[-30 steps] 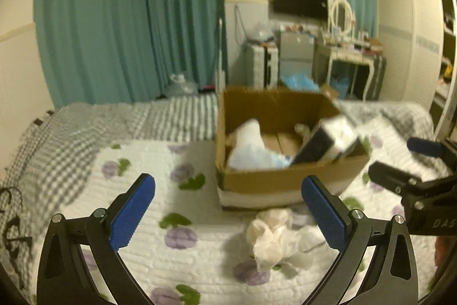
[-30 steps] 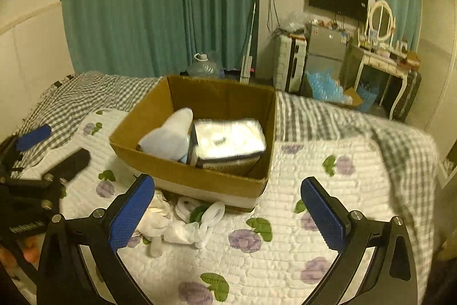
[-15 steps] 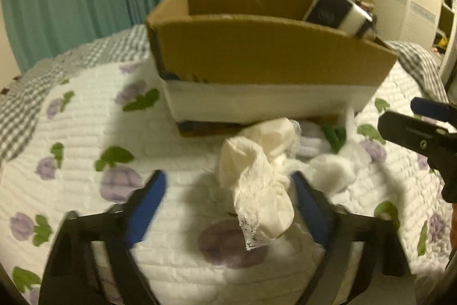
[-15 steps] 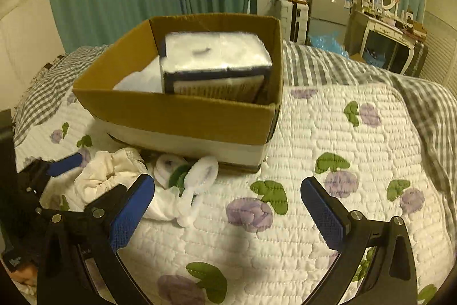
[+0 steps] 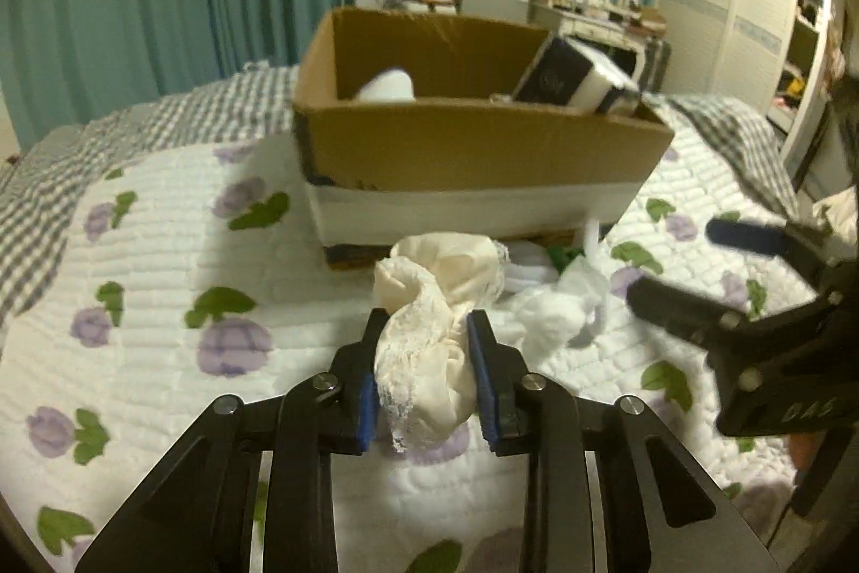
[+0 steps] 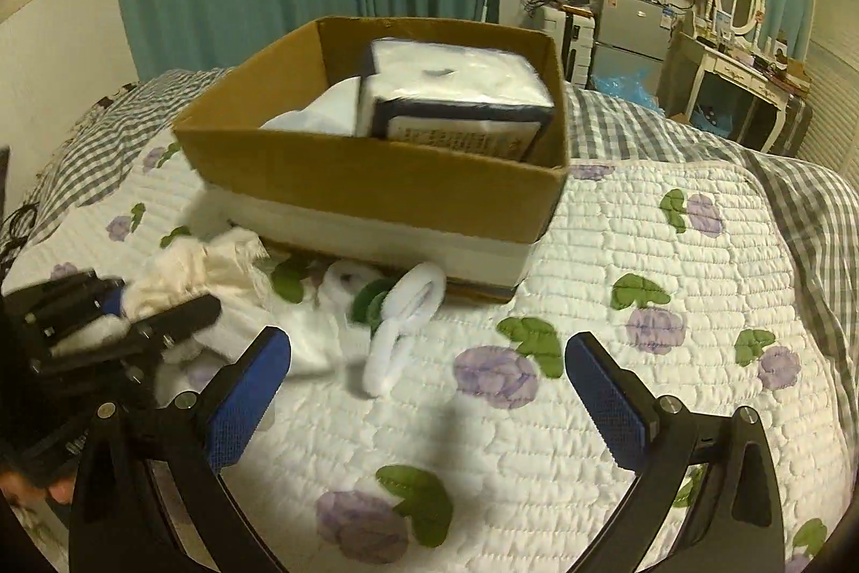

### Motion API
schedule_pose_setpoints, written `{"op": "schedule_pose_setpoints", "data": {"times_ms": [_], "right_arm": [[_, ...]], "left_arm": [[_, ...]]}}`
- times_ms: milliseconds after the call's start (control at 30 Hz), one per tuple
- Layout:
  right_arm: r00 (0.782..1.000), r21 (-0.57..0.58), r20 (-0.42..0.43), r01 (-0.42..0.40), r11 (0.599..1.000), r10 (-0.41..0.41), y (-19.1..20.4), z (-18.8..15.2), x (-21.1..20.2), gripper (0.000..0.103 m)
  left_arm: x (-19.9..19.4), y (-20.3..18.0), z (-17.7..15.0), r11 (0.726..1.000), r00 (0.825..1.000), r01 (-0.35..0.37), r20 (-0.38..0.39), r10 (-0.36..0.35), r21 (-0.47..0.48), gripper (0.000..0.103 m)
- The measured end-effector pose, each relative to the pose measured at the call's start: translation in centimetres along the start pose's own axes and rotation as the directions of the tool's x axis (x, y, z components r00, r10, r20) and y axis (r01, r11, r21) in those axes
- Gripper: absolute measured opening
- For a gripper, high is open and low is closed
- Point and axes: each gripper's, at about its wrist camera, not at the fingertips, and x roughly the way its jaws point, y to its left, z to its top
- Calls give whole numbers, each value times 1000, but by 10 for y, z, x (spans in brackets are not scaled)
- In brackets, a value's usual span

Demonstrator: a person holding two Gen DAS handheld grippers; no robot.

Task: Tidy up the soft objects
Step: 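Grasp the cream lace cloth with the left tool while the right tool grasps the white cloth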

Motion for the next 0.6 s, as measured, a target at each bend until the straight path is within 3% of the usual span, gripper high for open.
{"op": "schedule_pose_setpoints", "data": {"times_ms": [333,600], "right_arm": [[998,-78,-28,-57,995,55,39,-15,3,102],[993,-130,-64,-105,986,97,63,-14,25,91]], "left_arm": [[-26,41,-2,996,999,-45,25,47,-72,28],[-19,53,-9,994,999,-36,-8,35,-100,28]]}}
